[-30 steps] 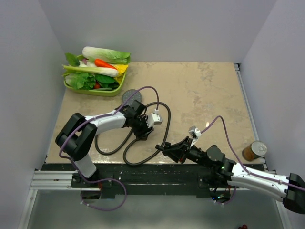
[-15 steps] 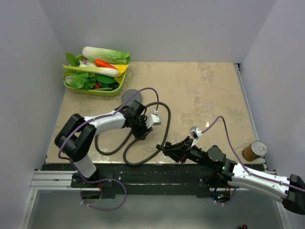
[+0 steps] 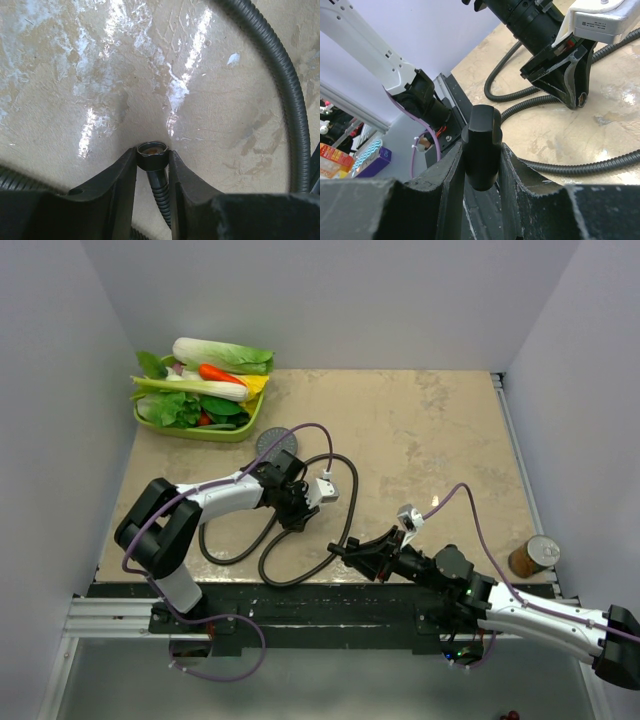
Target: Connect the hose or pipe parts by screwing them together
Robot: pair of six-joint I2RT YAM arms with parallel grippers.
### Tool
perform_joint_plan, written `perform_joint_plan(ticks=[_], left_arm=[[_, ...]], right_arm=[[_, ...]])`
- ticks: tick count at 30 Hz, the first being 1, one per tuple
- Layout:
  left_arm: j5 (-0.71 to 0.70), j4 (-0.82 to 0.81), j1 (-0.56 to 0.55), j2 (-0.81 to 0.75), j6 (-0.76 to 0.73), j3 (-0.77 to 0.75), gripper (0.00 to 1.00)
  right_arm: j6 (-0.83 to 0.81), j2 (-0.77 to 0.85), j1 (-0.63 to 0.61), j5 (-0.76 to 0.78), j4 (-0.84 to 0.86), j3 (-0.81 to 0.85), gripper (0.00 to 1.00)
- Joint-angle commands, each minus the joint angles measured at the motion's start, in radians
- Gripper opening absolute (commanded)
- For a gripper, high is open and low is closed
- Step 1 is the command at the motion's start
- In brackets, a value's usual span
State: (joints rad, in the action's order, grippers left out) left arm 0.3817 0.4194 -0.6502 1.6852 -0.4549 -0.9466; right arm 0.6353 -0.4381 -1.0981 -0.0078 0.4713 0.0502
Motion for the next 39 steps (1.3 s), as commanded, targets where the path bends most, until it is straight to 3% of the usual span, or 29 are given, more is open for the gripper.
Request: perform_joint_plan(ticks=[1, 3, 9, 12, 15, 25, 39], left_arm=[[0.005, 0.028, 0.0, 0.024, -0.03, 0.026, 0.0], [0.023, 0.057, 0.003, -0.039, -0.076, 0.023, 0.0], [0.19, 0.317, 0.026, -0.361, -0.447, -0.021, 0.0], [0.258, 0.552, 0.018, -0.387, -0.591, -0.092, 0.0], [0.284, 0.674, 0.0, -0.339, -0.636, -0.152, 0.0], [0.371, 0.593, -0.088, -0.355, -0.542, -0.107, 0.0], [0.482, 0.501, -0.112, -0.323, -0.401, -0.153, 0.0]], right_arm=[[-0.003, 0.013, -0.002, 0.032, 0.044, 0.027, 0.0], [-0.013, 0.016, -0.002, 0.035, -0.009, 0.034, 0.0], [-0.057, 0.0, -0.003, 0.011, -0.088, 0.046, 0.0], [-0.092, -0.078, -0.003, -0.047, -0.045, 0.062, 0.0], [-0.15, -0.206, -0.006, -0.09, -0.014, 0.105, 0.0], [-0.289, -0.229, -0.031, -0.061, -0.083, 0.252, 0.0], [-0.345, -0.329, -0.059, -0.047, -0.043, 0.306, 0.0]])
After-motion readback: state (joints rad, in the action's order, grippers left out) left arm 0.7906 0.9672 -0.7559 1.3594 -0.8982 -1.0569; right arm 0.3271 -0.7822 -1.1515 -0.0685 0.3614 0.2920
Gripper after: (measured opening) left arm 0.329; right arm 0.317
